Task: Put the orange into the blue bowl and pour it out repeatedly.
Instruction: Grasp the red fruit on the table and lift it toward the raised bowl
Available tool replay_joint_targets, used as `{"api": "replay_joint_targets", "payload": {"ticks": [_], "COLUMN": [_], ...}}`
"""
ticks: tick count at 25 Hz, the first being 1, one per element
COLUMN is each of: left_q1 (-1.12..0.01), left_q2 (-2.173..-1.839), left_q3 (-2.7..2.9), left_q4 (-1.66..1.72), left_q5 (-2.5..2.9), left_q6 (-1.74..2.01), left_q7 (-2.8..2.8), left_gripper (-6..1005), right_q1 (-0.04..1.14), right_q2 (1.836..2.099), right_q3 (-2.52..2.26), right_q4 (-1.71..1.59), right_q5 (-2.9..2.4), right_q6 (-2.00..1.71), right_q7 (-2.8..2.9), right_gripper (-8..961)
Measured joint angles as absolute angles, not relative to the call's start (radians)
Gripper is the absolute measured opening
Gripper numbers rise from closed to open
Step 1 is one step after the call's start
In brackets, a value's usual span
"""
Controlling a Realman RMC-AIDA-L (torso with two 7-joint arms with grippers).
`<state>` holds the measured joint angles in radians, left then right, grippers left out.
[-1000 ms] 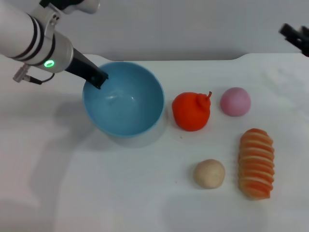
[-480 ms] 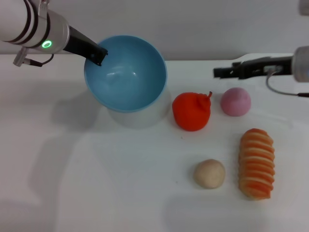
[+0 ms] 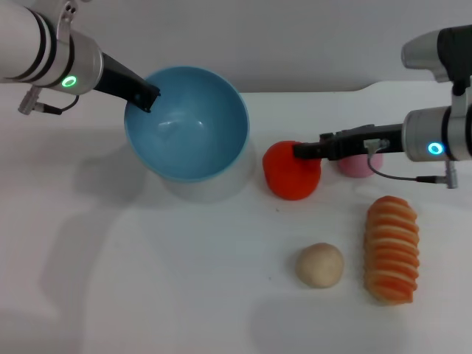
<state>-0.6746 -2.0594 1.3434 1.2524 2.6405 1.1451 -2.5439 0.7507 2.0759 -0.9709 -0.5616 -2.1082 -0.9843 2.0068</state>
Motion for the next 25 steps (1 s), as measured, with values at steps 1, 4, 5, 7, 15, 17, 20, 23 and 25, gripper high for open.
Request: {"api": "replay_joint_targets", "payload": {"ticks": [1, 4, 5, 7, 15, 17, 20, 23, 25], "left_q1": [-0.673, -0.669, -0.669, -0.669, -0.669, -0.669, -0.669, -0.669, -0.668], "left_q2": [-2.060, -2.060, -2.060, -2.061, -2.062, -2.062, -2.062, -2.063, -2.063], "left_q3": [1.345, 1.354, 1.356, 1.363, 1.373, 1.376, 1.377, 1.377, 1.377], "left_q4": [1.252, 1.252, 1.252, 1.252, 1.252, 1.252, 1.252, 1.252, 1.252], "left_q5": [2.640, 2.640, 2.640, 2.639, 2.636, 2.634, 2.626, 2.623, 2.623], "left_q6": [1.144, 1.139, 1.139, 1.139, 1.144, 1.145, 1.146, 1.146, 1.146], "left_q7": [-2.544, -2.544, -2.544, -2.544, -2.545, -2.545, -2.545, -2.546, -2.546], "left_gripper": [-1, 0, 0, 0, -1, -1, 0, 0, 0], "right_q1": [0.748, 0.754, 0.758, 0.762, 0.745, 0.741, 0.739, 0.736, 0.728], "right_q2": [2.077, 2.077, 2.076, 2.075, 2.071, 2.070, 2.069, 2.068, 2.068], "right_q3": [-0.985, -1.016, -1.021, -1.027, -1.027, -1.028, -1.036, -1.059, -1.064], "right_q4": [-0.535, -0.471, -0.458, -0.444, -0.441, -0.446, -0.451, -0.454, -0.466], "right_q5": [-2.049, -1.941, -1.936, -1.934, -1.938, -1.942, -1.943, -1.944, -1.943], "right_q6": [-0.963, -0.935, -0.927, -0.914, -0.929, -0.943, -0.949, -0.949, -0.950], "right_q7": [1.961, 1.881, 1.877, 1.876, 1.918, 1.919, 1.916, 1.908, 1.898], "right_gripper": [719, 719, 719, 704, 467, 383, 264, 175, 157]}}
